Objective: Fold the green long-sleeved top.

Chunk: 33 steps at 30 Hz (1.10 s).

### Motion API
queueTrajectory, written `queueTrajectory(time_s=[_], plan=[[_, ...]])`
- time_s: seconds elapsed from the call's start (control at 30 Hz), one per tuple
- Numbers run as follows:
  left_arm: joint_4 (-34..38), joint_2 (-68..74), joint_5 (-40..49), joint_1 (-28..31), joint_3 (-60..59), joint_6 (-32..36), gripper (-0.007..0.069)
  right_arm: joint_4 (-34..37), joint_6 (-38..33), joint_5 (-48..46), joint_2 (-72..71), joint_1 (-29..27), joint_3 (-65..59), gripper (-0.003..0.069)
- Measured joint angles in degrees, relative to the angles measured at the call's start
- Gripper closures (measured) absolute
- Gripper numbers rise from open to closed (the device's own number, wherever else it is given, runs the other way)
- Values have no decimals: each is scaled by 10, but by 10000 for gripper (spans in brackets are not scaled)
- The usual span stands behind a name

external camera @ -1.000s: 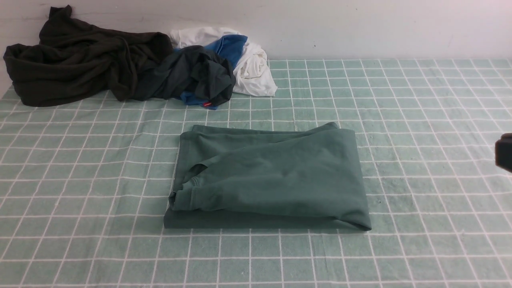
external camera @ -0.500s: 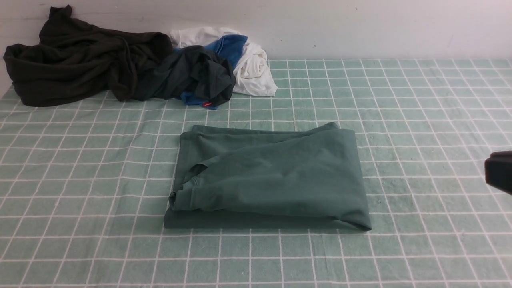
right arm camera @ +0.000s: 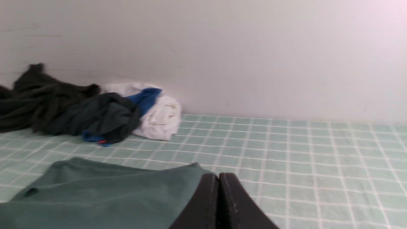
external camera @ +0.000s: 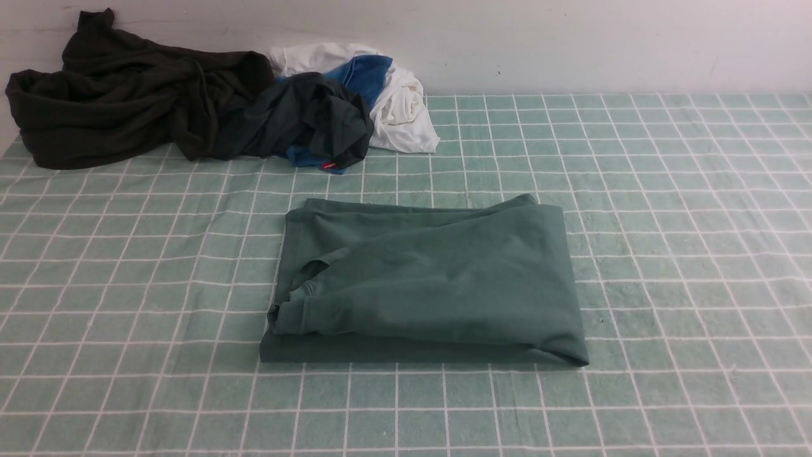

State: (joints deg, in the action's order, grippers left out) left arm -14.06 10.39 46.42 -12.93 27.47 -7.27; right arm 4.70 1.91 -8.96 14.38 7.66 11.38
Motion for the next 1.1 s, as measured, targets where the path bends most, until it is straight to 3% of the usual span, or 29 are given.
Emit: queueTrajectory(time_s=[0.13,0.23,0.43,1.1], plan=[[0,0,0,0,0,0,628,-39,45,-13,-80,-84,-73,673],[0,0,0,0,0,0,628,-54,68,-41,-126,-113,-118,673],[0,0,1,0,0,0,628,-59,78,-110,-150,-118,-128,673],[0,0,0,0,0,0,628,-59,77,-116,-150,-118,-127,673]])
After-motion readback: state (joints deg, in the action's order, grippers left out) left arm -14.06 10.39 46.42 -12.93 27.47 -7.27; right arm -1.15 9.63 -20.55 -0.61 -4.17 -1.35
